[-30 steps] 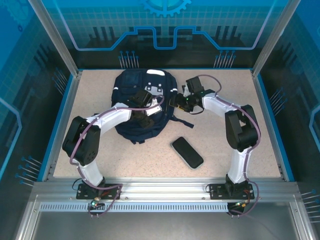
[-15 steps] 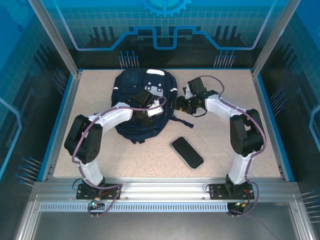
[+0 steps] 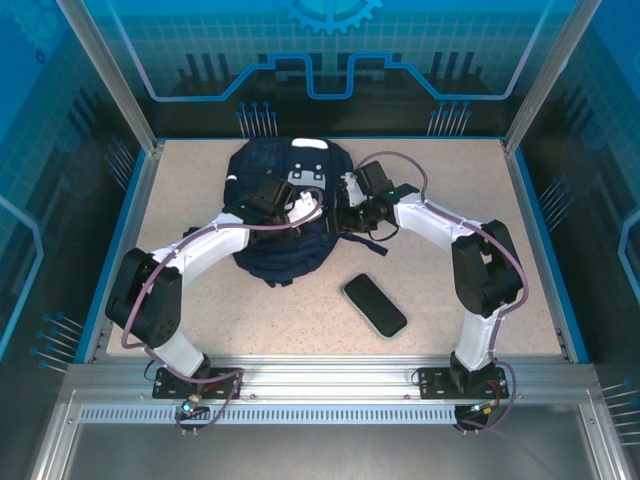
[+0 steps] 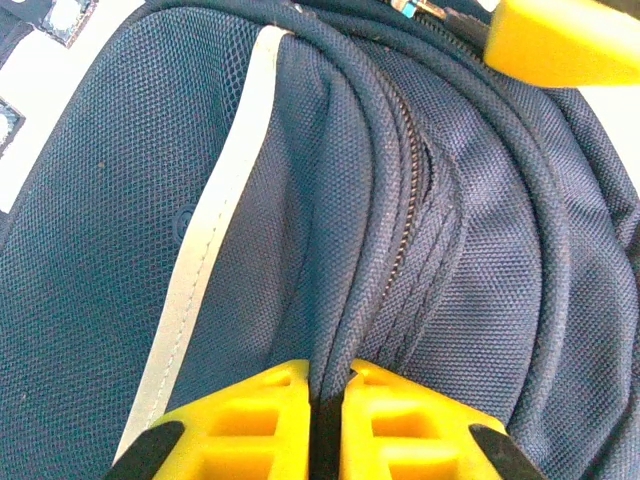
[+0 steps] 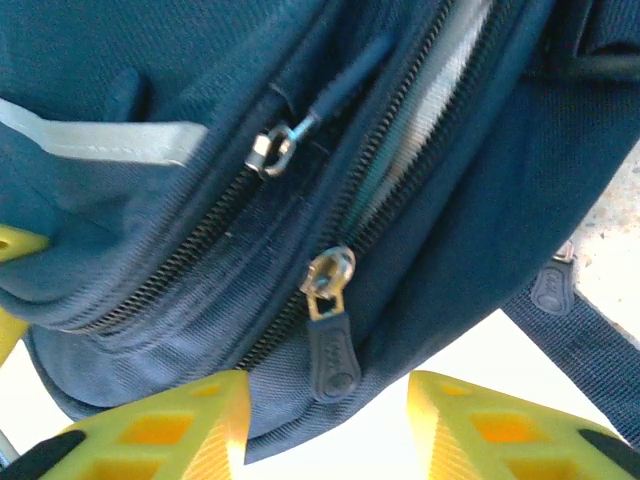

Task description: Pack books, pencil case, and school supplies into a backpack

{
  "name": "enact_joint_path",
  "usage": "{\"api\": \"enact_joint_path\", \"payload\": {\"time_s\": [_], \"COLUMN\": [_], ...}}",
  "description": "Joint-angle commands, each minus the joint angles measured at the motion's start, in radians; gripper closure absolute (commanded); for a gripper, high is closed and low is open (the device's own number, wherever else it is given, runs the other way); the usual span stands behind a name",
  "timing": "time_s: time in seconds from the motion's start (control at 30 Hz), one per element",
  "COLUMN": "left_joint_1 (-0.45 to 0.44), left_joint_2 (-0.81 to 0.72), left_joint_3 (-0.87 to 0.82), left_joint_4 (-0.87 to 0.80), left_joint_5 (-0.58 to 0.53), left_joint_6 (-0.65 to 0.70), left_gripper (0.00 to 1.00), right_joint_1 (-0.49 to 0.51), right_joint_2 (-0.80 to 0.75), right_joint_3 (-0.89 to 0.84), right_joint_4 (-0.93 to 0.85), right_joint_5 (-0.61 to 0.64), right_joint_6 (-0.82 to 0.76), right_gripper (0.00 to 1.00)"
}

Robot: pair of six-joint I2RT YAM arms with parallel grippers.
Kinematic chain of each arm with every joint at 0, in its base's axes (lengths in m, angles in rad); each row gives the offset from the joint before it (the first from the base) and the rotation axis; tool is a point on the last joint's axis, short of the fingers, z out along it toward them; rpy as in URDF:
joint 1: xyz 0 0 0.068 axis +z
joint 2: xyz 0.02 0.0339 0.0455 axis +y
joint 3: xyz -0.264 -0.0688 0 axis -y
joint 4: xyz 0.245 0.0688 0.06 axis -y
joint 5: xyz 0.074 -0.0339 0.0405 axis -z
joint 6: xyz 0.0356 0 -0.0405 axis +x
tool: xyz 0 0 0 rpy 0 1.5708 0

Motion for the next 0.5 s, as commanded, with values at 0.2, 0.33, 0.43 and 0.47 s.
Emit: {"api": "enact_joint_path", "payload": {"time_s": [0.2,0.33,0.43,0.47], "left_joint_1": [0.002,0.005,0.006,0.007], "left_joint_2": [-0.064,-0.073,-0.080,-0.081], "left_joint_3": [-0.021,-0.032,-0.042,-0.042], "left_joint_4": [0.073,0.079,0.087,0.085], "left_joint_5": [0.047,0.039,0.040,0.039], "left_joint_6": [-0.037,-0.037,-0.038,-0.038], "left_gripper": [0.90,0.90,0.91,0.90], "right_joint_1": [-0.011,-0.036,-0.036,-0.037], "right_joint_2": [0.040,0.068,0.079,0.075], "right_joint_3": [0.026,0.011,0.016,0.011], "right_joint_4": [0.047,0.105,0.097,0.097], "right_joint_5": [-0.112,-0.231,-0.281,-0.279], "right_joint_6": [-0.164,-0.210,-0.275,-0.294], "right_gripper": [0.66,0.58,0.54,0.53]}}
